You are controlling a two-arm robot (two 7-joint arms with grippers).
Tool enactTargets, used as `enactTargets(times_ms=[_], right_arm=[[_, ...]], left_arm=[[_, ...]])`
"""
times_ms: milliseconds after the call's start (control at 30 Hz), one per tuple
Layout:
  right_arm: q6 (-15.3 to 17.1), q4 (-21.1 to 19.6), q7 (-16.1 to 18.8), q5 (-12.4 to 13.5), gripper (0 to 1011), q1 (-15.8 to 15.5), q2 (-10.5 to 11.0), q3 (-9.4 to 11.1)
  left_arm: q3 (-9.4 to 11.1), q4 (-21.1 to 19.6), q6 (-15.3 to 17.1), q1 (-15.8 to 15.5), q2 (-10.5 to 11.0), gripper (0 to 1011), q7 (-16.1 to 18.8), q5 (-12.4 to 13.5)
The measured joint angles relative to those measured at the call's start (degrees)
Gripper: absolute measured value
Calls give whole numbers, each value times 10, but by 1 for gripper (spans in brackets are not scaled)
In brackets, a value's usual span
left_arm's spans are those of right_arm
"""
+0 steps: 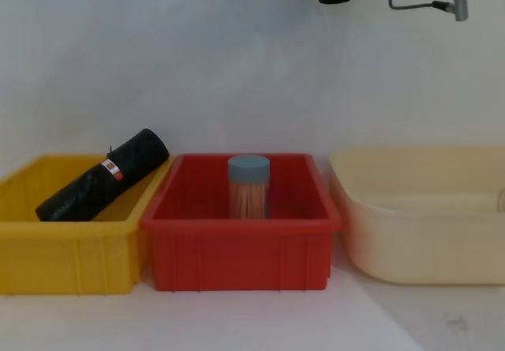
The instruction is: Pick up the garbage bag with the one hand and transfer it to the other hand.
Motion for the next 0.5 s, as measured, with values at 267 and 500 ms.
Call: enactTargets(times_ms=[267,500], right_arm=[[-1,12,-6,-4,856,6,-5,1],[-1,18,-8,-6,672,9,-8,2]], left_arm=[[0,0,0,0,0,553,0,0],[0,0,0,0,0,553,0,0]])
